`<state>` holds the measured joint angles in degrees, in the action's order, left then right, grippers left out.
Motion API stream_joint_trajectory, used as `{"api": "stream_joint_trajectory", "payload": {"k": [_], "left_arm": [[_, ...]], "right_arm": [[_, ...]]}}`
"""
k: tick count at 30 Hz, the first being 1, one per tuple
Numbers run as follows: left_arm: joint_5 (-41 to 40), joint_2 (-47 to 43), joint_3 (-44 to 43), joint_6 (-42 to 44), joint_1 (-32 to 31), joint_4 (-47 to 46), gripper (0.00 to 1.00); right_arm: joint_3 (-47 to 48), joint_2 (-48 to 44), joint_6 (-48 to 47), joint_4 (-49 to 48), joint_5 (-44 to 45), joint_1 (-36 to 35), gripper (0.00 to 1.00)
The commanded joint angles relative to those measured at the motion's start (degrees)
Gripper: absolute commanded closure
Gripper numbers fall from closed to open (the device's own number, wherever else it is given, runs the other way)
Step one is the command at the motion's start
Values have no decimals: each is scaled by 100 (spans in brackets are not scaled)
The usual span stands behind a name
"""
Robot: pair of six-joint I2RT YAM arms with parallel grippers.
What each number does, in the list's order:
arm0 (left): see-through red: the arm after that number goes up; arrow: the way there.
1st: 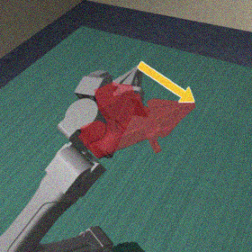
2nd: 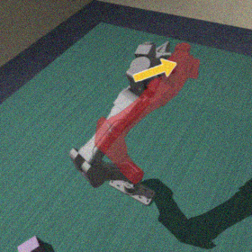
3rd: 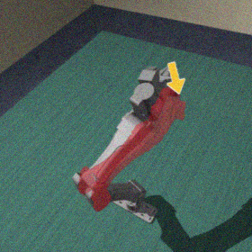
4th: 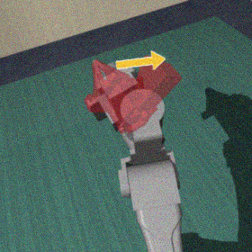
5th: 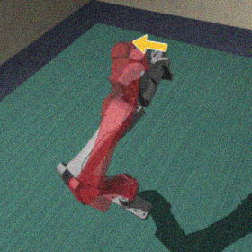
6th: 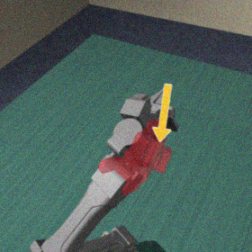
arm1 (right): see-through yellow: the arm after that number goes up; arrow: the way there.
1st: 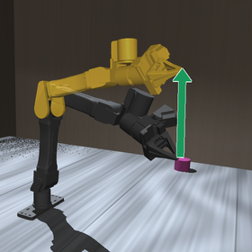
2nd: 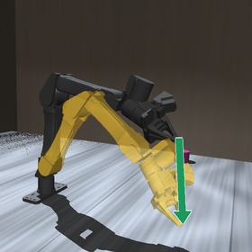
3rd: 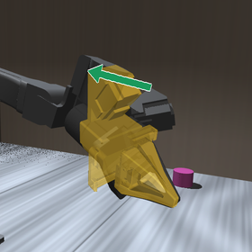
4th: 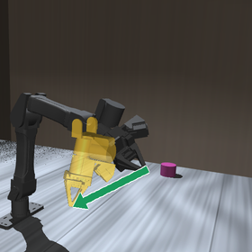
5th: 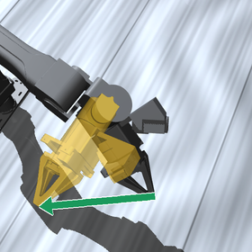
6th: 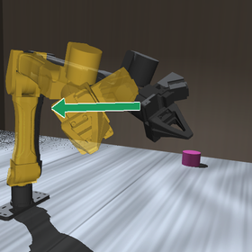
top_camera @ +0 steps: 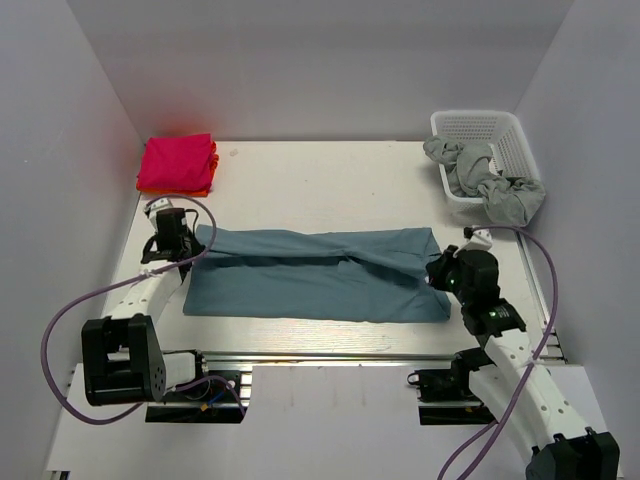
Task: Fold and stack the t-shirts
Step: Fold the other side of the tshirt into a rectangle
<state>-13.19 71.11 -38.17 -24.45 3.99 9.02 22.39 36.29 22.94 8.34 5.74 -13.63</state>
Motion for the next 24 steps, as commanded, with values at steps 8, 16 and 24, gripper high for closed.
{"api": "stream_joint_trajectory", "payload": {"k": [8,16,24], "left_arm": [[-2539,166,-805,-2396,85,3202,0],[-161,96,-1122,-906,-38,1553,0],[3119,1296,-1034,-69,-39,-120,0]], "right_arm": [[-51,-764,968,1733,-354,18,26],[-8,183,185,-651,-1758,-17,12],[1019,3216,-272,-1939,-3051,-35,10]]}}
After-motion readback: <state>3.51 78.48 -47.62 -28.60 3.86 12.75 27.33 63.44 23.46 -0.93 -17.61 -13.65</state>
